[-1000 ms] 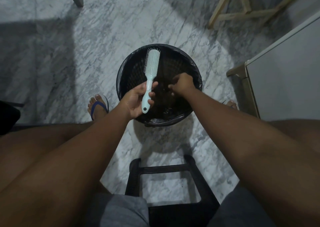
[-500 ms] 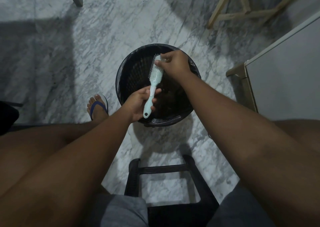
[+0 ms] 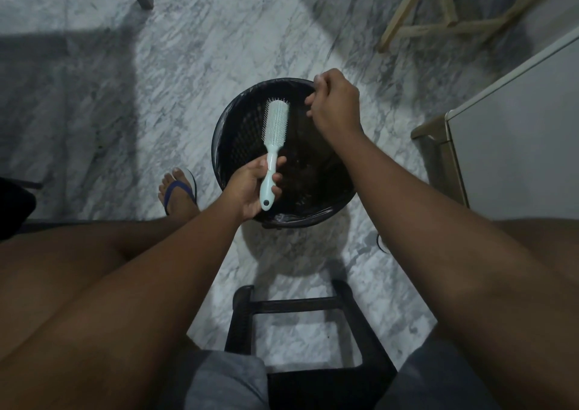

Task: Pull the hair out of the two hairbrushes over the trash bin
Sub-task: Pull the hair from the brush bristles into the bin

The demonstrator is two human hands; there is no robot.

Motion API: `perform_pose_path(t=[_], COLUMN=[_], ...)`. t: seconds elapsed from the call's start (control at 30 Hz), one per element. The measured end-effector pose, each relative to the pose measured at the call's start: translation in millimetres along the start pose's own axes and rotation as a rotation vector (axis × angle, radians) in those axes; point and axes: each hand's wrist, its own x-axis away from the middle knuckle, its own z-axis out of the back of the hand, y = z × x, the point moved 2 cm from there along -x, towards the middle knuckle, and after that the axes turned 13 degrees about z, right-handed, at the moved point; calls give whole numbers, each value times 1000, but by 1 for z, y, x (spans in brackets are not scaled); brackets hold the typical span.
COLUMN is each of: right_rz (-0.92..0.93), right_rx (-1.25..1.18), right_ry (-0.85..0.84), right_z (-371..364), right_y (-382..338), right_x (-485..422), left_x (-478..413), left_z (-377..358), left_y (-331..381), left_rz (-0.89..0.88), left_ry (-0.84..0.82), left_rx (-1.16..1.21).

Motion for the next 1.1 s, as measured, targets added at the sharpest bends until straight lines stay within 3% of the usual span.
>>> perform_pose_path(t=[0.2,0.27,0.4,0.53,0.93,1.03,1.1], right_rz=[-48,-88,42,148,320,238,129], right_rx=[-146,-72,121,97,487,498,366], right_ry=[404,294,-202,-359,-415,-406,-333], right_z=[14,12,-4,-17,-31,-32,-29], right_y=[5,13,17,12,1,2,3], right_x=[2,3,25,36,38,35,31], left_x=[1,-1,-2,-4,-6,-5,-5], left_z=[4,6,4,0,-8,-11,-13], left_y=[1,0,-2,-2,4,1,1], left_rz=[-6,0,11,3,-61,-20,-6], left_ry=[-2,6,4,-27,45,8,-5], left_rx=[20,0,-12,-23,-139,-115,-81])
